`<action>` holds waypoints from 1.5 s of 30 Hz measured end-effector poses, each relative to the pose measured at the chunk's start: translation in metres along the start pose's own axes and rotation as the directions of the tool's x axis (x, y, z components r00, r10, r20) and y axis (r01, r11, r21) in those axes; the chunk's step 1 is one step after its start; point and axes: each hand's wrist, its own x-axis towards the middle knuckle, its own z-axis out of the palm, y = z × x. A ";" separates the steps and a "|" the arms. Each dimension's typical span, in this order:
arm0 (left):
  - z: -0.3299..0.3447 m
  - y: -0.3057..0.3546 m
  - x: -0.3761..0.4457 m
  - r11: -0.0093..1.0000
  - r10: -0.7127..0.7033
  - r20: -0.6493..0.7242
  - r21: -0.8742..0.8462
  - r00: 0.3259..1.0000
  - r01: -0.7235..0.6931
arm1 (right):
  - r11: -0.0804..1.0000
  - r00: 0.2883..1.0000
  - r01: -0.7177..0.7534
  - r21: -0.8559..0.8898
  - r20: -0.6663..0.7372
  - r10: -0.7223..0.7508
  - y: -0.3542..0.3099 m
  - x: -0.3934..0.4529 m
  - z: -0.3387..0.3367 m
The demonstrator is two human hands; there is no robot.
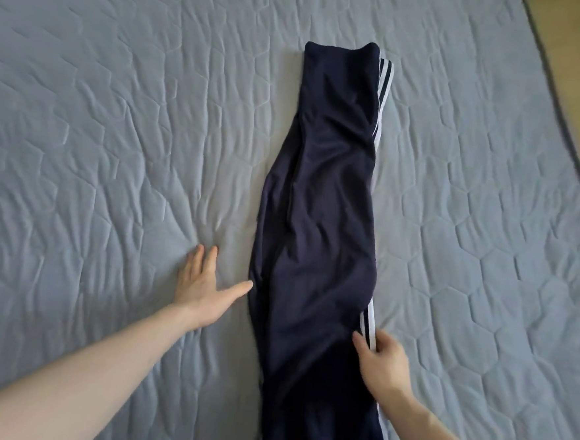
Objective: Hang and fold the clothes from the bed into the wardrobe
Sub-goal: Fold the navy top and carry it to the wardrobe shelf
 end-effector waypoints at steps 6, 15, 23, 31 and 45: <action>0.073 -0.013 -0.134 0.967 -0.010 0.061 -0.252 0.998 0.025 | 0.997 0.996 -0.026 0.068 -0.086 0.032 0.009 -0.025 -0.011; 0.133 -0.020 -0.215 0.892 -0.112 0.474 -0.340 0.873 0.299 | 0.970 0.999 0.000 -0.243 0.050 0.013 0.048 -0.080 -0.016; 0.136 -0.020 -0.231 0.843 -0.196 0.520 -0.344 0.832 0.413 | 0.948 0.934 -0.316 -0.025 0.170 0.315 0.081 -0.108 -0.027; 0.119 -0.021 -0.250 0.755 -0.243 0.513 -0.434 0.824 0.492 | 0.907 0.839 -0.422 0.005 0.381 0.388 0.095 -0.140 -0.038; -0.058 0.104 -0.182 0.698 -0.103 0.100 -0.702 0.990 0.143 | 0.904 0.927 -0.299 0.306 0.320 0.198 -0.098 -0.104 -0.112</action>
